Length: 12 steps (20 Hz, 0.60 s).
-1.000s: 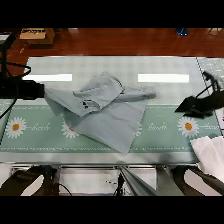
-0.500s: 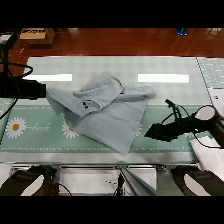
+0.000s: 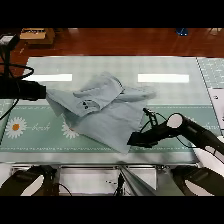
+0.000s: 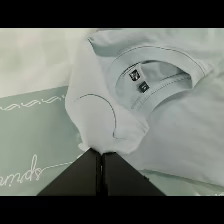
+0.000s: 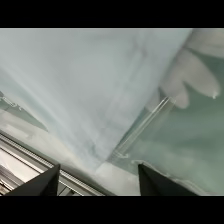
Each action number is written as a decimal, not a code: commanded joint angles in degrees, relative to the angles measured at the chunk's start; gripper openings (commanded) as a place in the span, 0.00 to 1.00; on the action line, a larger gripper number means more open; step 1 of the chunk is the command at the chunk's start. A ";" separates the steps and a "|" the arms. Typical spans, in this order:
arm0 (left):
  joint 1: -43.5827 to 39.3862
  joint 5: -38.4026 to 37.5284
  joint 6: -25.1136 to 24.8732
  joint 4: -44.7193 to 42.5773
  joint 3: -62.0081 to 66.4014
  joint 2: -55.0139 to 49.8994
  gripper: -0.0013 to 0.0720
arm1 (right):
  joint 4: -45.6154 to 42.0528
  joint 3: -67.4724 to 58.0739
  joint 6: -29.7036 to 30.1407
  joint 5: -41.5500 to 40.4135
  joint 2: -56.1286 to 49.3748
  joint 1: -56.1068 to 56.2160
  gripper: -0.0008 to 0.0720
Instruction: Fold the shirts.
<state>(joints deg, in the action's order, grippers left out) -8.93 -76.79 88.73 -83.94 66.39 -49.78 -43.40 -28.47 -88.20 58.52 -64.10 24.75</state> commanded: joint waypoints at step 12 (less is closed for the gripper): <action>-0.02 0.00 -2.14 -0.02 0.07 0.17 0.04 | 16.90 -1.95 -1.81 -28.04 -8.26 12.35 0.04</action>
<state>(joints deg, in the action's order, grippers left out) -8.93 -77.12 87.37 -83.96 66.39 -49.69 -29.91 -29.10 -92.79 34.39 -72.14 36.91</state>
